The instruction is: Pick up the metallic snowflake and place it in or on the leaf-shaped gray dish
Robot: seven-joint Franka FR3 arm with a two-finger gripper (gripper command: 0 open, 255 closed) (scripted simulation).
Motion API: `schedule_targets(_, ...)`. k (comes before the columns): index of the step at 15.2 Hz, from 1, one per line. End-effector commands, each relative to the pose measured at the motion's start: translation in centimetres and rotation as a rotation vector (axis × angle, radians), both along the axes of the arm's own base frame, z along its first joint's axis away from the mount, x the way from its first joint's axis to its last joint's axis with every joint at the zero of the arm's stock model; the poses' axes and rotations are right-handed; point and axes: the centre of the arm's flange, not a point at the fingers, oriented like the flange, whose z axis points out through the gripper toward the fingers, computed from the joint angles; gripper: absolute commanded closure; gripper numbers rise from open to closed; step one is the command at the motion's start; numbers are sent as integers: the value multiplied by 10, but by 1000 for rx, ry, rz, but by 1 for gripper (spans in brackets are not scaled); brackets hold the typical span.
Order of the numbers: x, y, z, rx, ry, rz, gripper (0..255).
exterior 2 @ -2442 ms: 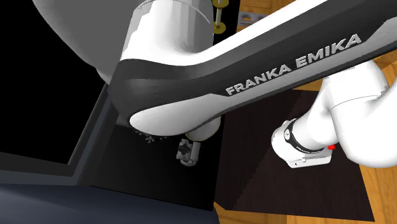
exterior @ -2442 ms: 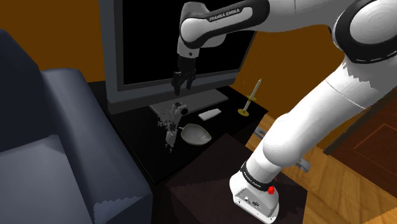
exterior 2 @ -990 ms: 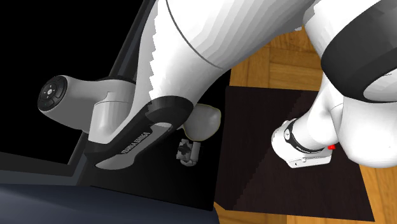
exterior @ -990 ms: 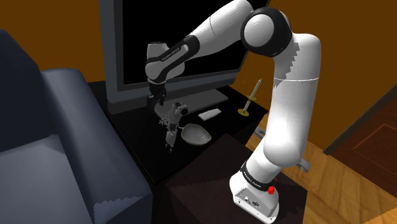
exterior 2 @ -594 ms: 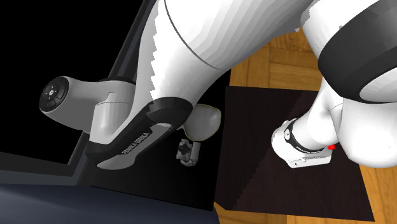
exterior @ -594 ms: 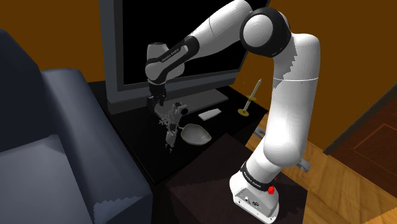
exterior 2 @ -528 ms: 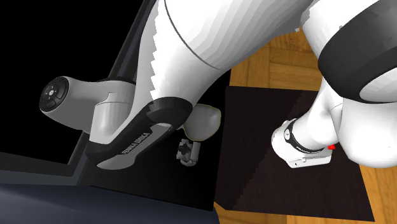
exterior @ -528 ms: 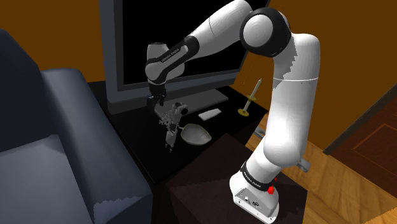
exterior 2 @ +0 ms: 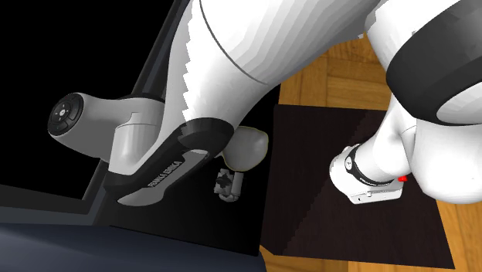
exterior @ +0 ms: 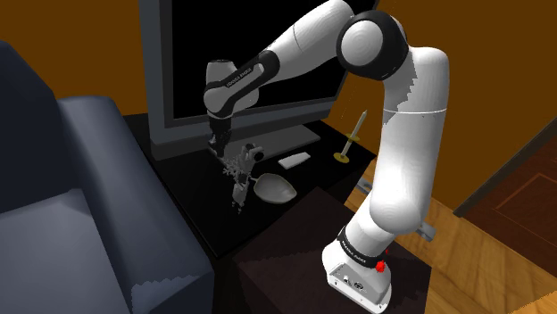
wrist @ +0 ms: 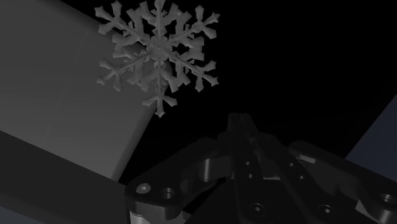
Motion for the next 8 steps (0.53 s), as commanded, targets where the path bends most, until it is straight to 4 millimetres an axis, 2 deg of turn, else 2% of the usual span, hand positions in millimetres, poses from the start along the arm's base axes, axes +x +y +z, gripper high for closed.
schedule_targets(1, 0, 0, 0, 0, 0, 0, 255)
schedule_targets(2, 0, 0, 0, 0, 0, 0, 255)
schedule_targets(3, 0, 0, 0, 0, 0, 0, 0)
schedule_targets(8, -34, -55, -40, 17, -291, 27, 0)
